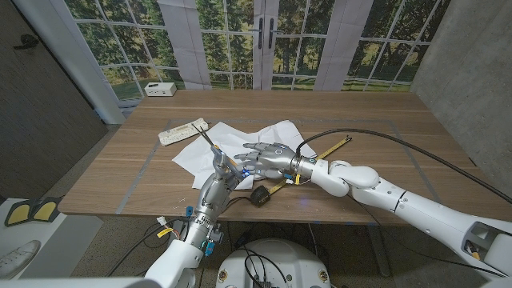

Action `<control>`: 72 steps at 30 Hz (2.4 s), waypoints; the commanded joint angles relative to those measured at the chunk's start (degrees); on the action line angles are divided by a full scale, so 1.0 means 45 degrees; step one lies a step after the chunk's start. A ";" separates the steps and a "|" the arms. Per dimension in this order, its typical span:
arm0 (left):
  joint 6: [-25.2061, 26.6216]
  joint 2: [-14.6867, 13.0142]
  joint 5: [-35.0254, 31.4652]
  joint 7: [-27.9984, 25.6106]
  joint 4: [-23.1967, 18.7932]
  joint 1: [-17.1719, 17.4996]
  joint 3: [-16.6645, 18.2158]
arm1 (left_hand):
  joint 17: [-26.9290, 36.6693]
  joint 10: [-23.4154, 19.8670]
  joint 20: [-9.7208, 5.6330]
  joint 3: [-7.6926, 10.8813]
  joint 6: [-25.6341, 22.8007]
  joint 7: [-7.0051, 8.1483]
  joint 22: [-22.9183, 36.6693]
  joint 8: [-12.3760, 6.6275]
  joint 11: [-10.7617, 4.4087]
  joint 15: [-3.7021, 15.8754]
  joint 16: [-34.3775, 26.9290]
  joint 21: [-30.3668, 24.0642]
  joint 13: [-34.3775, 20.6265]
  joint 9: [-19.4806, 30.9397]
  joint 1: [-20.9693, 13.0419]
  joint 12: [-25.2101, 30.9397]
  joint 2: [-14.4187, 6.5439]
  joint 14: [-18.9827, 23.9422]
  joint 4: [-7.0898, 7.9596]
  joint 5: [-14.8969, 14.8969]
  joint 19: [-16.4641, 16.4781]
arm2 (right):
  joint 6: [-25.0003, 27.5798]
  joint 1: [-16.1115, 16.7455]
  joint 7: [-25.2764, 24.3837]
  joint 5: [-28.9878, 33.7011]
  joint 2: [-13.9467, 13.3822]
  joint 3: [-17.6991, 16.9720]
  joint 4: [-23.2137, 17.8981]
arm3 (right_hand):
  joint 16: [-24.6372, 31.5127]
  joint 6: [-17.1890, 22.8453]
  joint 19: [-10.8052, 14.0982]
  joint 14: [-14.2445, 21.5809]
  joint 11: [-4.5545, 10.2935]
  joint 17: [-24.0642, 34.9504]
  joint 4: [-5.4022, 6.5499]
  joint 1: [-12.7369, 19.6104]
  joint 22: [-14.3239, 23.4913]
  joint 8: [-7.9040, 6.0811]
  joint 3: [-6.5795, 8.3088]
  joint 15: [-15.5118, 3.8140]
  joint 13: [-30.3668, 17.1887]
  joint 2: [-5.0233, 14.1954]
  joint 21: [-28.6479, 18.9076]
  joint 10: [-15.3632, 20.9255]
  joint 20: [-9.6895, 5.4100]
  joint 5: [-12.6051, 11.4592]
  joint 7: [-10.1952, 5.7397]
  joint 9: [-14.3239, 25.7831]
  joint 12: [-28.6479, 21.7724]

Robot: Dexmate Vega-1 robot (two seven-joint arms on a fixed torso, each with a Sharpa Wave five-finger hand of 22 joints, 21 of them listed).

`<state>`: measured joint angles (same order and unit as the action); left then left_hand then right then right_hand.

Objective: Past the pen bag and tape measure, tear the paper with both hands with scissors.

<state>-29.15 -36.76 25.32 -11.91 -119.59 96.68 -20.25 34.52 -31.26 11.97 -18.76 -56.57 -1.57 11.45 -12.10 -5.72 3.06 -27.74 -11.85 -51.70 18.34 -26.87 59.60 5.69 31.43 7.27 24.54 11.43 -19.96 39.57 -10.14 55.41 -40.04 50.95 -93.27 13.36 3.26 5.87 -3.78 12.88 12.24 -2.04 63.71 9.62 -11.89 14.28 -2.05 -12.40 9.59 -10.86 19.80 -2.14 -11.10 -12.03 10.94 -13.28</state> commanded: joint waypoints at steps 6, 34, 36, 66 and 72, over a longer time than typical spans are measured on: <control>-0.0123 0.0097 -0.0025 0.0041 0.0089 -0.0004 -0.0102 | -0.0001 -0.0206 -0.0027 -0.0032 0.0725 -0.0818 -0.0012 -0.0063 -0.0066 0.0514 -0.0018 0.0031 -0.0032 0.0056 -0.0053 0.0070 -0.0091 0.0028 0.0070 0.0004 -0.0064 | -0.0088 -0.0234 -0.0990 -0.0125 0.0329 0.0306 0.0790 | 0.0252 0.1803 0.0296 0.0540 -0.0013 0.0053 0.0011 -0.0308 0.0022 -0.0247 -0.0310 -0.2310 0.0024 0.0112 -0.0038 0.1369 -0.0598 -0.0261 -0.0050 0.0059 -0.0143; -0.0661 0.0170 0.0061 0.0423 0.0456 -0.0161 -0.0216 | -0.0003 -0.0188 -0.0039 -0.0035 0.0635 -0.0761 -0.0035 -0.0103 -0.0063 0.0519 -0.0029 0.0041 -0.0044 0.0110 -0.0021 0.0150 -0.0188 -0.0011 0.0130 -0.0021 -0.0103 | -0.1779 -0.0436 -0.3592 -0.1031 0.0942 0.0482 0.2413 | 0.3944 0.8553 0.6000 0.9695 -0.0261 0.2415 0.0208 0.1100 0.0384 -0.0707 0.1496 -0.2591 -0.2175 0.0332 -0.1682 0.4999 -0.0413 -0.0115 0.0129 0.0590 -0.2391; -0.0647 0.0153 0.0077 0.0445 0.0457 -0.0179 -0.0214 | -0.0005 -0.0173 -0.0050 -0.0035 0.0634 -0.0756 -0.0036 -0.0103 -0.0061 0.0511 -0.0026 0.0043 -0.0078 0.0114 -0.0017 0.0171 -0.0193 -0.0018 0.0133 -0.0024 -0.0109 | -0.1787 -0.0358 -0.4021 -0.1001 0.0978 0.0434 0.2485 | 0.4098 0.8588 0.5974 1.0168 -0.0262 0.2637 0.0200 0.1126 0.0418 -0.0647 0.1480 -0.2591 -0.2329 0.0286 -0.1747 0.5014 -0.0530 -0.0094 0.0132 0.0616 -0.2491; -0.0301 -0.0048 0.0135 0.0475 0.0275 -0.0279 -0.0209 | -0.0028 -0.0181 -0.0047 -0.0034 0.0607 -0.0765 -0.0046 -0.0108 -0.0055 0.0483 -0.0043 0.0034 0.0017 0.0167 0.0006 0.0191 -0.0277 -0.0012 0.0160 -0.0065 -0.0108 | -0.1082 0.0207 -0.8387 -0.1144 0.1306 -0.0428 0.2844 | 0.9866 1.0271 0.5882 1.2767 -0.0256 1.2899 -0.0189 0.0995 0.1295 -0.0145 0.0448 -0.2428 -0.3603 0.0129 -0.4809 0.6184 -0.1444 -0.0160 0.0071 0.0467 -0.1542; -0.0204 -0.0080 0.0162 0.0526 0.0246 -0.0390 -0.0252 | -0.0042 -0.0164 -0.0034 -0.0039 0.0594 -0.0764 -0.0047 -0.0107 -0.0052 0.0484 -0.0043 0.0033 0.0008 0.0172 0.0008 0.0211 -0.0280 -0.0009 0.0160 -0.0075 -0.0110 | -0.1146 0.0107 -0.9373 -0.1057 0.1286 -0.0518 0.2987 | 1.0270 1.0308 0.6200 1.2959 -0.0286 1.3000 -0.0162 0.0989 0.1335 -0.0138 0.0446 -0.2423 -0.3713 0.0180 -0.5128 0.6211 -0.1558 -0.0174 0.0084 0.0477 -0.1502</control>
<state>-30.91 -36.87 25.96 -9.59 -118.05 95.45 -21.22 34.24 -31.26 11.66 -18.84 -56.87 -1.88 11.20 -12.14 -5.72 3.06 -27.74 -11.86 -51.41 19.03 -26.57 60.22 4.93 31.43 7.67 24.31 11.13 -25.54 40.27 -45.09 50.12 -34.35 49.55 -80.70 58.63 48.94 32.41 53.90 11.57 70.44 -3.07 68.49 15.32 -12.82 16.45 -7.59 -28.73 10.41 -33.08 47.09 -3.04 -11.35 -11.58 12.94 -20.12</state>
